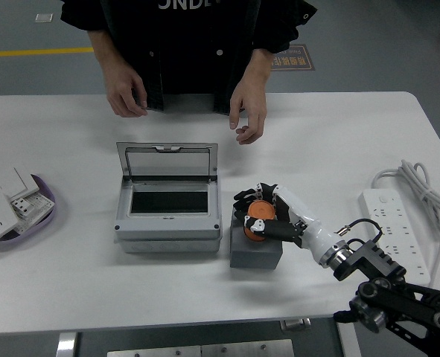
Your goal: Pick up the cylinder from the cube,place it in the box,flap close box
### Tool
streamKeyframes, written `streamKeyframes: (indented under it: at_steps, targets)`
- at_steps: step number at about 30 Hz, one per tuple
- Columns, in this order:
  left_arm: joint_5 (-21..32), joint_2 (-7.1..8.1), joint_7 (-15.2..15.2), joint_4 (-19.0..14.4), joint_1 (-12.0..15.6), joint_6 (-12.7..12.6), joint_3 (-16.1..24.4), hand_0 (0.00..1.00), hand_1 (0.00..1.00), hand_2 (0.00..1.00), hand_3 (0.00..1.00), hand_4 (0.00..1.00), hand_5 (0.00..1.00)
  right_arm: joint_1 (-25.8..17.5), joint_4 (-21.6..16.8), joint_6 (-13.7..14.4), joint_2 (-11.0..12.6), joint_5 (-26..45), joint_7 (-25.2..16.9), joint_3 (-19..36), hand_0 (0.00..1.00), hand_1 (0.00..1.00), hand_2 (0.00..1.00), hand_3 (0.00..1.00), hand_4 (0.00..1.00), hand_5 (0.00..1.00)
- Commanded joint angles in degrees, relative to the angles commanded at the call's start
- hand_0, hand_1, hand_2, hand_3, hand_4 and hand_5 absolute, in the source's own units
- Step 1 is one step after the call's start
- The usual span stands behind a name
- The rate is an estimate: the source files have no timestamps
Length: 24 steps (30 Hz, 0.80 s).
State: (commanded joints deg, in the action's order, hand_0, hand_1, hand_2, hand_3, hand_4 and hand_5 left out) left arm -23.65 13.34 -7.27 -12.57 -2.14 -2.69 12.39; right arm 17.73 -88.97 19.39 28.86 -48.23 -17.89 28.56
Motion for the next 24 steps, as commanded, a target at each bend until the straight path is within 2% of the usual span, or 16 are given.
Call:
streamKeyframes:
  at_steps: [16, 17, 22, 23, 24]
  targets:
    - [-0.8, 0.04, 0.2, -0.1, -0.5, -0.1, 0.1, 0.602, 0.627, 0.62, 0.641, 0.701, 0.232, 0.7, 1.3, -1.7, -0.1, 1.3, 0.6, -1.1, 0.663, 0.619, 0.575, 0.563, 0.669, 0.117]
    - [-0.7, 0.06, 0.2, -0.1, -0.5, -0.1, 0.1, 0.602, 0.627, 0.619, 0.641, 0.701, 0.233, 0.7, 1.4, -1.8, -0.1, 1.4, 0.6, -1.2, 0.663, 0.622, 0.58, 0.57, 0.626, 0.098]
    - [-0.7, 0.12, 0.3, -0.1, -0.4, -0.1, 0.0, 0.602, 0.627, 0.619, 0.641, 0.701, 0.233, 0.7, 1.5, -1.9, -0.2, 1.7, 0.6, -1.2, 0.663, 0.622, 0.58, 0.57, 0.626, 0.098]
    - [-0.7, 0.12, 0.3, -0.1, -0.4, -0.1, 0.0, 0.602, 0.626, 0.619, 0.64, 0.701, 0.234, 0.6, 1.6, -2.0, -0.2, 1.9, 0.6, -1.2, 0.689, 0.634, 0.577, 0.573, 0.517, 0.017]
    - [-0.8, 0.11, 0.3, -0.1, -0.4, -0.1, 0.0, 0.602, 0.626, 0.619, 0.64, 0.701, 0.234, 0.6, 1.6, -2.0, -0.2, 2.0, 0.5, -1.2, 0.689, 0.634, 0.577, 0.573, 0.517, 0.017]
